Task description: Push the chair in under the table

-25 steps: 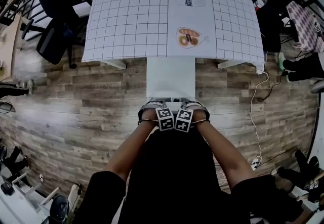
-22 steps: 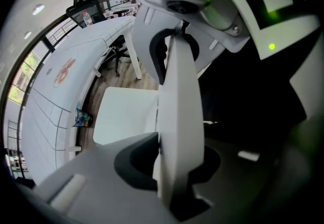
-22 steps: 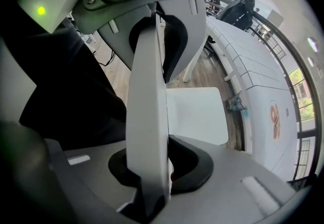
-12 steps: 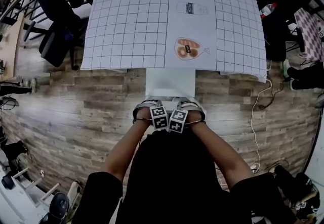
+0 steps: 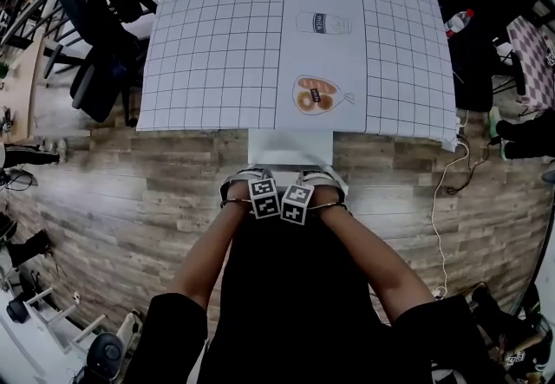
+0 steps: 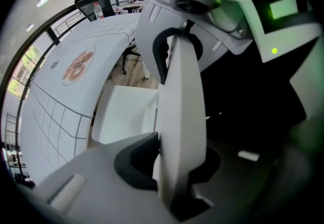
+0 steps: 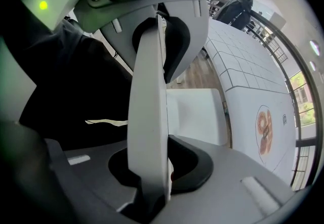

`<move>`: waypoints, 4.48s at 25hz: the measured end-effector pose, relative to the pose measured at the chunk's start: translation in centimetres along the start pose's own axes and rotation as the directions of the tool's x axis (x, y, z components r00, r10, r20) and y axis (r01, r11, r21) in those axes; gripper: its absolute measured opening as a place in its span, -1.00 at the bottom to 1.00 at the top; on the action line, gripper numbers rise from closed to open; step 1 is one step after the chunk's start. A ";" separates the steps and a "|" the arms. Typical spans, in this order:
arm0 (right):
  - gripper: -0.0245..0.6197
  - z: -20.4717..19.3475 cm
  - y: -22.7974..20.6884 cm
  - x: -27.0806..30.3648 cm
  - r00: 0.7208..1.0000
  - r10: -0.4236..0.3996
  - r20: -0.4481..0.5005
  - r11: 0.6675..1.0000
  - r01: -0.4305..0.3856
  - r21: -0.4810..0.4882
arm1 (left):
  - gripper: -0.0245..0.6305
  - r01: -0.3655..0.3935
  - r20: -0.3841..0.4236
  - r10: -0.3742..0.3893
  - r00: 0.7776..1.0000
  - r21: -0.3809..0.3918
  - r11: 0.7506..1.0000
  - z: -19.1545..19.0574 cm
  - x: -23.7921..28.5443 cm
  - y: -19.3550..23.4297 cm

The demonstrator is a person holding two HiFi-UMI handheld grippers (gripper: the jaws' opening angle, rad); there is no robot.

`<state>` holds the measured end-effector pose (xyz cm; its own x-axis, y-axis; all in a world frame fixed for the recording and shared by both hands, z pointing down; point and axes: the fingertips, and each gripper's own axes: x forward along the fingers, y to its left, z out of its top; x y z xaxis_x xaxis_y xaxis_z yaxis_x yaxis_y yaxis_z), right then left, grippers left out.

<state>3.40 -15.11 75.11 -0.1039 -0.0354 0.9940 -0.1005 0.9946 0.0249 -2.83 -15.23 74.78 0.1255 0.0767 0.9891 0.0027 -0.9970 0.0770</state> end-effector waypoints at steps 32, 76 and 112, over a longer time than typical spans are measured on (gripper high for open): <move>-0.67 0.1 -12.6 0.5 1.000 0.011 -0.014 1.000 -0.011 0.001 | -0.64 0.002 0.019 -0.002 1.000 -0.005 1.000 1.2 -0.5 12.2; -0.48 0.8 -15.8 -6.4 0.973 0.021 0.231 0.983 -0.062 0.171 | -0.56 0.056 0.236 -0.025 0.971 -0.126 0.990 5.4 -7.8 14.7; -0.93 5.6 -32.2 -40.8 0.186 -0.815 0.549 0.559 0.000 0.829 | -0.89 -0.099 0.691 0.710 0.136 -0.703 0.704 7.3 -42.5 26.8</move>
<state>5.37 -46.27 33.20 -0.4809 -0.8704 0.1054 -0.8766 0.4754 -0.0744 -0.87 -45.22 33.84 0.7047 -0.7020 0.1027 -0.7083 -0.7045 0.0446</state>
